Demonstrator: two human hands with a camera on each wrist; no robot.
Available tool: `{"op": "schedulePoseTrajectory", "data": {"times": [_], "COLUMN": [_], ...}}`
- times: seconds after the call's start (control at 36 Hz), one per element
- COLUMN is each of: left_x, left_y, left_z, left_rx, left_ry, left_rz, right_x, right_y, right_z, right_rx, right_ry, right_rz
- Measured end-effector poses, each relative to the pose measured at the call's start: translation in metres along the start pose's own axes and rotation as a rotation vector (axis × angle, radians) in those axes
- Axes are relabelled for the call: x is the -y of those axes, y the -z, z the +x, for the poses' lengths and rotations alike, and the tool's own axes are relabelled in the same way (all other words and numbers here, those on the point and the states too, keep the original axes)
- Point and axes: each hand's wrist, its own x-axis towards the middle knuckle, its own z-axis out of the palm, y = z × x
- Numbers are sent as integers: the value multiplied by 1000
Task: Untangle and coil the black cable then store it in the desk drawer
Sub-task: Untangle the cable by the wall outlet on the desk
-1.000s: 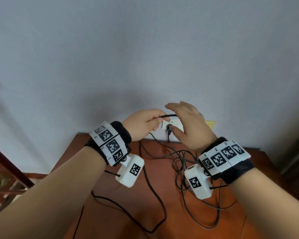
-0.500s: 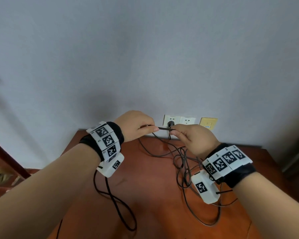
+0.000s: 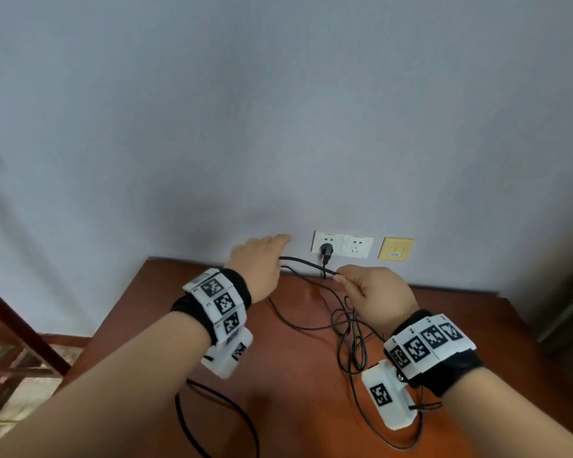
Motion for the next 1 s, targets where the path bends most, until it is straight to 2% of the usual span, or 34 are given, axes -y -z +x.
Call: {"op": "schedulePoseTrajectory", "data": {"times": [0.11, 0.19, 0.28, 0.47, 0.67, 0.78, 1.0], "left_x": [-48, -63, -62, -41, -12, -11, 0], "left_y": [-1, 1, 3, 1, 2, 6, 14], "left_z": [-3, -9, -13, -17, -17, -16, -16], "left_rx": [-12, -132, -168, -130, -58, -88, -166], "left_ry": [-117, -142, -158, -268, -250, -232, -270], "left_rz": [-253, -322, -247, -192, -65, -78, -33], "right_x": [15, 17, 17, 14, -1, -2, -11], "right_y": [-8, -4, 1, -2, 3, 2, 2], "right_z": [5, 8, 6, -2, -6, -2, -8], "right_rx": [-76, -144, -122, -46, -19, -17, -43], "right_ry": [0, -22, 4, 78, 138, 105, 27], "right_rz": [63, 132, 116, 16, -43, -91, -32]}}
